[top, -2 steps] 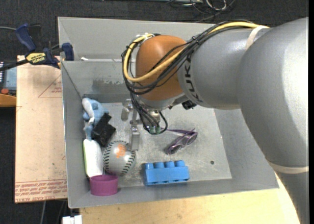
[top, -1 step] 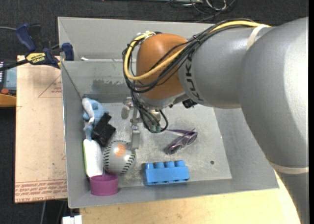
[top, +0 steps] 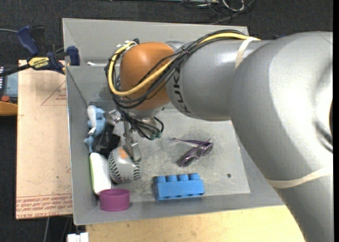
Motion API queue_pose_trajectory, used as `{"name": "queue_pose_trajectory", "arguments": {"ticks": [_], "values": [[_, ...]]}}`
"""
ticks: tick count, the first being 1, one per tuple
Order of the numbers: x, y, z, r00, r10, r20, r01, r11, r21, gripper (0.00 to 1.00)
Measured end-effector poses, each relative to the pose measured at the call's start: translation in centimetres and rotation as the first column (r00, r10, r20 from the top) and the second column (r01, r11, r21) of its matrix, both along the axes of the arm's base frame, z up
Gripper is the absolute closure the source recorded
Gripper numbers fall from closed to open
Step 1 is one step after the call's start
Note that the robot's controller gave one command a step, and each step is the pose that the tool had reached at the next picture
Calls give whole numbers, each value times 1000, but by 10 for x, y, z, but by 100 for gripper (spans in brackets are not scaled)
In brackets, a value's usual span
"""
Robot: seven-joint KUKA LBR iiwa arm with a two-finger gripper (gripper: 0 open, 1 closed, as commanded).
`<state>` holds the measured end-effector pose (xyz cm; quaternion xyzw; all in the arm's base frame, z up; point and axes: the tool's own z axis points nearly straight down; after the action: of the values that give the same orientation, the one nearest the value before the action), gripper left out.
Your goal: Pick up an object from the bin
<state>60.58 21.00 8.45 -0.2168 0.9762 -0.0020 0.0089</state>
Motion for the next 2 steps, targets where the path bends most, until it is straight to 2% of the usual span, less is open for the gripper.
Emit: {"name": "queue_pose_trajectory", "arguments": {"ticks": [1, 2], "values": [[0, -2, 2, 1000, -6, 3, 6, 1000, 2, 0], [3, 32, 22, 959, 283, 18, -283, 959, -6, 0]]}}
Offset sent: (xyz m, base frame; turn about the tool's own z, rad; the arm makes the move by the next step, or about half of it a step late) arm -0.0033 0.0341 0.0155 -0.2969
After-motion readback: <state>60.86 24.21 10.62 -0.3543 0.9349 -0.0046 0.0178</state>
